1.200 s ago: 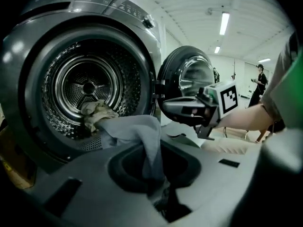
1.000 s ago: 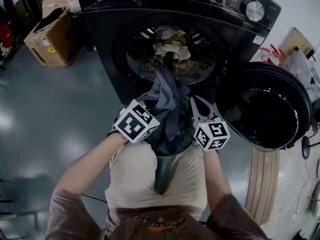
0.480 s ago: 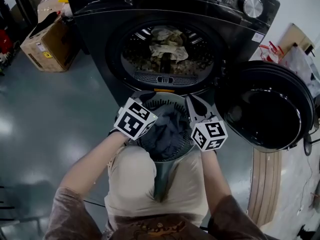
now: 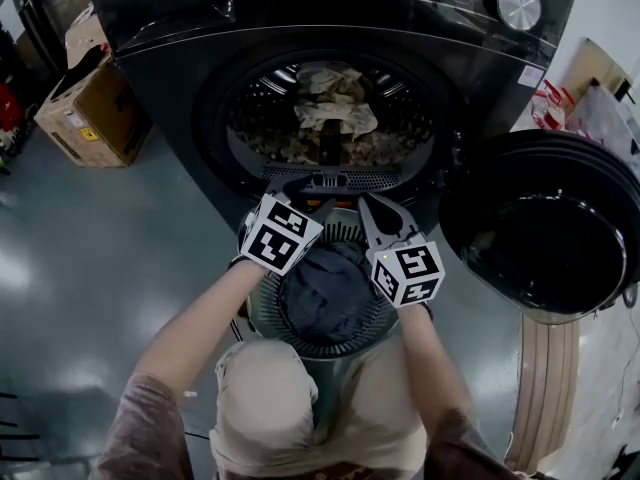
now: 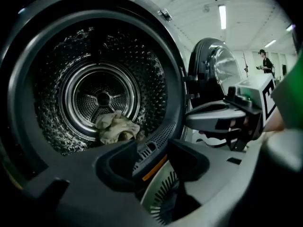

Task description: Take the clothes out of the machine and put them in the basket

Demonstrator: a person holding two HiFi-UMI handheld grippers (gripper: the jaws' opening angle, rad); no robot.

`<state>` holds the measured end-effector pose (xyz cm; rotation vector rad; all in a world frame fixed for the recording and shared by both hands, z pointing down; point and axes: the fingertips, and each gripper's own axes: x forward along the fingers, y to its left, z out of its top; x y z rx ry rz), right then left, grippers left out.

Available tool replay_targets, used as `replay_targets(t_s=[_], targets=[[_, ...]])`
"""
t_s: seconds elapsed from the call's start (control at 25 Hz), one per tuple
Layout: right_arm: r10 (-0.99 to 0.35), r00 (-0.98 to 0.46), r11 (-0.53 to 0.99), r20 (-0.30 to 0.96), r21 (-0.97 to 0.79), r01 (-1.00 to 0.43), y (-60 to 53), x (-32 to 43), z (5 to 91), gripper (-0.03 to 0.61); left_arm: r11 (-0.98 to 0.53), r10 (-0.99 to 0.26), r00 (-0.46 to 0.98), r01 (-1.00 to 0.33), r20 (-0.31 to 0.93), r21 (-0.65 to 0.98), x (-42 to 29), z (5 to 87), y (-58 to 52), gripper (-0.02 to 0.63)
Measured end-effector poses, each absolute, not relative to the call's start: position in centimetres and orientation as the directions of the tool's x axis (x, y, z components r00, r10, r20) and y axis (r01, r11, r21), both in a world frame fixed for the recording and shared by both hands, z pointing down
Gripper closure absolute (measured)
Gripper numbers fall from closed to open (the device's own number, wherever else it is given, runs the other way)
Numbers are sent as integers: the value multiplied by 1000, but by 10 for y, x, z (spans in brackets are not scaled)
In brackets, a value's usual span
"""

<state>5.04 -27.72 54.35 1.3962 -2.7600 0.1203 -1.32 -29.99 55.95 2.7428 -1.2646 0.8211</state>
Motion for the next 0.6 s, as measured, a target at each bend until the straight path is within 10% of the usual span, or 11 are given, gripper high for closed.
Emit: replay_targets(t_s=[0.6], targets=[[-814, -567, 572, 126, 3, -820, -342, 40, 560, 581, -606, -794, 432, -627, 429, -490, -13, 570, -448, 398]])
